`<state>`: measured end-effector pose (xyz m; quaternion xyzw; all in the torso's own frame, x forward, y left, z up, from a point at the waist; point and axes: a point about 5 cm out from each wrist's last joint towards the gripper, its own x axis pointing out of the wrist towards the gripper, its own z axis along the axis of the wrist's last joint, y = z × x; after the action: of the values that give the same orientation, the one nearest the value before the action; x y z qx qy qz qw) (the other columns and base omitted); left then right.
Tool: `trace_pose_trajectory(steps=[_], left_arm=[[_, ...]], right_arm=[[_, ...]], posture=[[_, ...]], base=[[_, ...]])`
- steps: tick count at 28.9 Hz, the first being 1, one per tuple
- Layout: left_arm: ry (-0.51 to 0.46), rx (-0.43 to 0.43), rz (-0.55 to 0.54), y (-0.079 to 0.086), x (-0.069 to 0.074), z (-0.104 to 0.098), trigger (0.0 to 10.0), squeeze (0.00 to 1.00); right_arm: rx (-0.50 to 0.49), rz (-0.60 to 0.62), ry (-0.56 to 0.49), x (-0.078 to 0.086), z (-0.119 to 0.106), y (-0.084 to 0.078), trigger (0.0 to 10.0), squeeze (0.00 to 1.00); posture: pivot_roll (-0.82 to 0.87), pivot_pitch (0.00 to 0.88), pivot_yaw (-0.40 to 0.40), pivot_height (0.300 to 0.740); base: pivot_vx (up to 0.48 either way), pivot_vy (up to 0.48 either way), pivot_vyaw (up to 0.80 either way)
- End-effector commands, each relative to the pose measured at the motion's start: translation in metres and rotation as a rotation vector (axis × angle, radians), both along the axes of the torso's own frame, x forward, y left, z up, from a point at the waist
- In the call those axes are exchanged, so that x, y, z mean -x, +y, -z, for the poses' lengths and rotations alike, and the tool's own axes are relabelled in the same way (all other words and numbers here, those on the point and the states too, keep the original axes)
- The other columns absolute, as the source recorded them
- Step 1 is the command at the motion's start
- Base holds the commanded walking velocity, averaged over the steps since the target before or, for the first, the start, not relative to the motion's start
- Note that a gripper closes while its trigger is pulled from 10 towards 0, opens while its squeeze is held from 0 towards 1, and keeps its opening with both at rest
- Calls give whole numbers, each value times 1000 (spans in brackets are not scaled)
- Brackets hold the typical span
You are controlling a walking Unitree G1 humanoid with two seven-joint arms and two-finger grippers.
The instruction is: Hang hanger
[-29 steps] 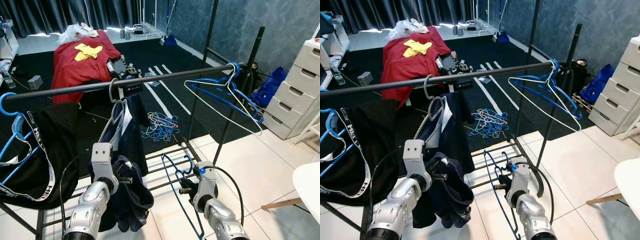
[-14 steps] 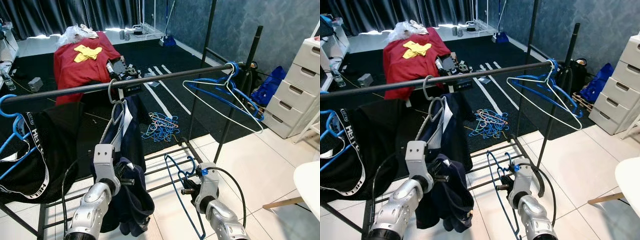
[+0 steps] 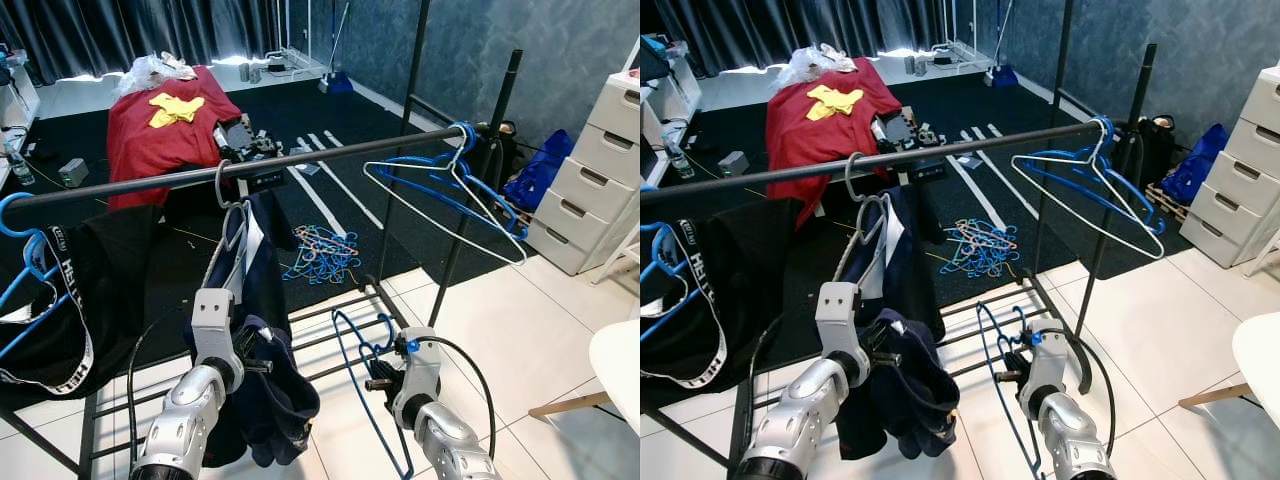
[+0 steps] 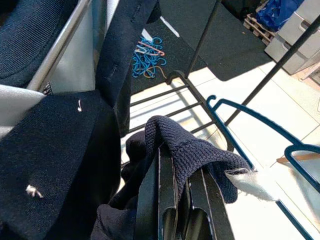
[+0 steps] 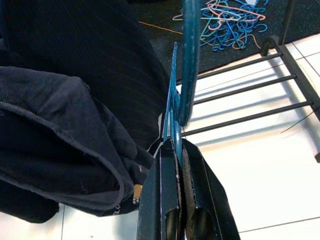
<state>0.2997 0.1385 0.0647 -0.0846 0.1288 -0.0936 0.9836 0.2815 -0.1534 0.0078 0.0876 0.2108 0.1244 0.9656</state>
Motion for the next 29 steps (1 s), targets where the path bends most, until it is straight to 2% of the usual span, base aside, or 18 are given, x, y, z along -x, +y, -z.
trace_pose_trajectory(steps=[1, 13, 29], left_arm=[[1, -2, 3, 0, -1, -2, 10000, 0], [3, 2, 3, 0, -1, -1, 10000, 0], [5, -2, 9, 0, 0, -2, 10000, 0]], right_arm=[[-9, 4, -1, -1, 0, 2, 10000, 0], [-7, -3, 1, 0, 0, 2, 10000, 0], [-8, -6, 4, 0, 0, 3, 10000, 0]], posture=[[-2, 33, 39, 740], [-2, 36, 37, 740], [2, 40, 38, 740]], base=[[0, 0, 0], [0, 0, 0], [-266, 0, 0]])
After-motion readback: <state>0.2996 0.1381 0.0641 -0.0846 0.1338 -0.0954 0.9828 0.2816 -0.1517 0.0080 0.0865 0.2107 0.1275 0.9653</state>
